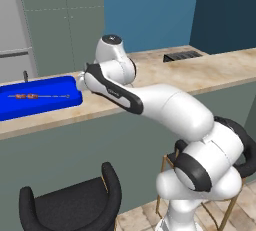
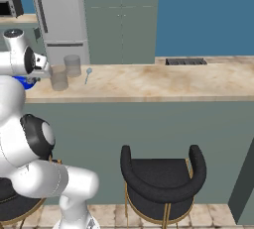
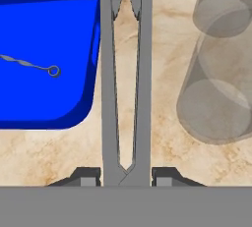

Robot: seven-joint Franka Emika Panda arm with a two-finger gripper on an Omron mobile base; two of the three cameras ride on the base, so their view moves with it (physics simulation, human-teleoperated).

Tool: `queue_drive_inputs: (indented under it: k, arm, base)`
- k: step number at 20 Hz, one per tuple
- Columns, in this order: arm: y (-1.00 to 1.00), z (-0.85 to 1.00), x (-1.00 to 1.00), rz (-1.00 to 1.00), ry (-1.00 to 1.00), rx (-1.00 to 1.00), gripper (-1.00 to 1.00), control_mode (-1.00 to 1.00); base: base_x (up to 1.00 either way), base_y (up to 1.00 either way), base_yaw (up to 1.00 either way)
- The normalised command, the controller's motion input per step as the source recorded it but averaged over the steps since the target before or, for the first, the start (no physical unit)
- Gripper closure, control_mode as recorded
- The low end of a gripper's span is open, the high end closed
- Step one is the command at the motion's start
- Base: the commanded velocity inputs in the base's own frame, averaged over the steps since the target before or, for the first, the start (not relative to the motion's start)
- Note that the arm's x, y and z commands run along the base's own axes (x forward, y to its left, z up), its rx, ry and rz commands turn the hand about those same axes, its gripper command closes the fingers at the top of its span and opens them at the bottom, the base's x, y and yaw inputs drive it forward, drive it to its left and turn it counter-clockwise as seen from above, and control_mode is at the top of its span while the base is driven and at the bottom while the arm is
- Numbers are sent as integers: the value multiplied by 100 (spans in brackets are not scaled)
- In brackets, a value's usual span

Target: Take the tongs from the drawer on the left and place them on the dining counter next to the tray containing the kebab skewer.

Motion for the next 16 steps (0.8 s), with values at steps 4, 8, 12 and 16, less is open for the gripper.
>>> queue_drive_inputs:
  k: [4, 8, 12, 16]
  arm:
    - [0, -10, 4, 0, 0, 0, 100, -100]
    - [0, -6, 2, 0, 0, 0, 100, -100]
    - [0, -5, 4, 0, 0, 0, 100, -100]
    - [0, -2, 4, 0, 0, 0, 100, -100]
  base:
    - [0, 0, 0]
    - [0, 0, 0]
    - [0, 0, 0]
    - [0, 0, 0]
